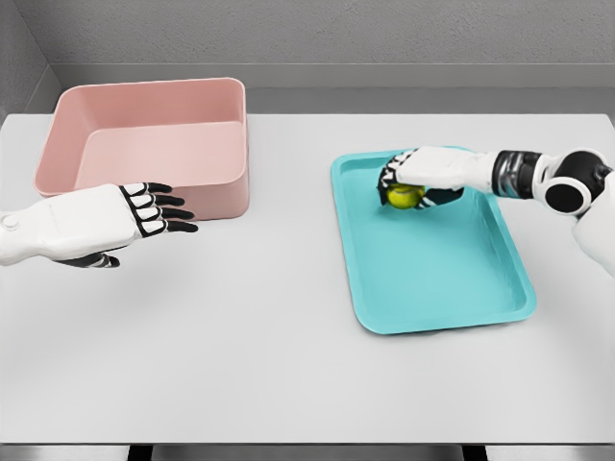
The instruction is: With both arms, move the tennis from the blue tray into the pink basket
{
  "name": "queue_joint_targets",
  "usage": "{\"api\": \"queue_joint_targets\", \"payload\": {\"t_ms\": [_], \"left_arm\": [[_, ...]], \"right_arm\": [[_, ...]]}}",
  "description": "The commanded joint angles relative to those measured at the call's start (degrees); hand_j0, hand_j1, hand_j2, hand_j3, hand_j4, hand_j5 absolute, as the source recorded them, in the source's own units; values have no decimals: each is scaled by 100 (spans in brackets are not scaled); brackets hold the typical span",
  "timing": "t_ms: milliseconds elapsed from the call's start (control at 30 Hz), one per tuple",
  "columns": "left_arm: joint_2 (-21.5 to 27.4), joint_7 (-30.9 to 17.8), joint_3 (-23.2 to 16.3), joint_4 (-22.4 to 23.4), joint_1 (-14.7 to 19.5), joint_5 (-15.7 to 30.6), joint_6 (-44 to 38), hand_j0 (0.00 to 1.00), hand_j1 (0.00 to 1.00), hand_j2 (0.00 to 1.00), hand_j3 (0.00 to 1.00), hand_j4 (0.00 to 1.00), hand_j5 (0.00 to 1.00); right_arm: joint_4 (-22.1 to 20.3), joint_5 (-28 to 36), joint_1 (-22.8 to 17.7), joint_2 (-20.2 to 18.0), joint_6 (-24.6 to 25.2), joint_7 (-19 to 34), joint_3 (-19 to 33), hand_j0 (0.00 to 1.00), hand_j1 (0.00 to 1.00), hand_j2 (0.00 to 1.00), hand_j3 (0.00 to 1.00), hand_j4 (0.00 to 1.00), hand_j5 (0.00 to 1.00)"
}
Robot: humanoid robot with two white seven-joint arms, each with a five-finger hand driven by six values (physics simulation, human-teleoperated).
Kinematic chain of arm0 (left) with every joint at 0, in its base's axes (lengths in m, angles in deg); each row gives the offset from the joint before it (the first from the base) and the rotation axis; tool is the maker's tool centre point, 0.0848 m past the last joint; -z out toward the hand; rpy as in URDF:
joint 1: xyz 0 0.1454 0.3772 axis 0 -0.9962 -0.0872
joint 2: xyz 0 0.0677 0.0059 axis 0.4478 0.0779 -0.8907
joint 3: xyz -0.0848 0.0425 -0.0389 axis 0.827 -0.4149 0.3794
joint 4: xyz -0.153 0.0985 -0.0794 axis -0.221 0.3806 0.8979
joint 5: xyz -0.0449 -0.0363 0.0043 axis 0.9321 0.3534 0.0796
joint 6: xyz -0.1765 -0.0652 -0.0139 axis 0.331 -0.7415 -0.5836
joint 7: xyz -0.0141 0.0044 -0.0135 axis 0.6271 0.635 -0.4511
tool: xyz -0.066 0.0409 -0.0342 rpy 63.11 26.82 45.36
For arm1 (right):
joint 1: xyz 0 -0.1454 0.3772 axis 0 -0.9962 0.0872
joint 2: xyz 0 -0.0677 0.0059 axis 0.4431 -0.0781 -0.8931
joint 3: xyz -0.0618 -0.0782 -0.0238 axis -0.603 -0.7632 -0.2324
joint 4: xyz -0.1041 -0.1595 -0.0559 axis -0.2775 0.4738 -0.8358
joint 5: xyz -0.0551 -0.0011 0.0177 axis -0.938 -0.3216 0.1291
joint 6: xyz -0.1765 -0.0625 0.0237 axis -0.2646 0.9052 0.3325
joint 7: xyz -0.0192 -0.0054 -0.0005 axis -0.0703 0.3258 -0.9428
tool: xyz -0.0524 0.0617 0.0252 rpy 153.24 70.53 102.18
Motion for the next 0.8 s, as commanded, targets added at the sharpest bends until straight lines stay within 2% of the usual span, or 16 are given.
{"api": "queue_joint_targets", "payload": {"t_ms": [0,100,167,400,533,767], "left_arm": [[6,3,2,8,0,35,-6,100,100,100,100,100,100],[5,3,2,0,0,35,-6,100,100,100,100,100,100],[5,3,2,0,0,35,-6,100,100,100,100,100,100],[5,3,2,0,0,35,-6,100,100,100,100,100,100],[5,3,2,-9,0,44,-6,100,100,100,100,100,100],[-21,3,2,-9,-35,35,-6,100,100,100,100,100,100]], "right_arm": [[-161,37,-9,-116,16,-9,57,53,53,53,53,53,53],[-584,37,-105,-336,16,-9,57,53,53,53,53,53,53],[-715,28,-123,-345,16,-1,49,53,53,53,53,53,53],[-1673,-33,-281,-556,16,-1,-13,53,53,53,53,53,53],[-2148,-156,-369,-556,16,8,-22,53,53,53,53,53,53],[-2368,-271,-413,-380,16,8,-39,53,53,53,53,53,53]]}}
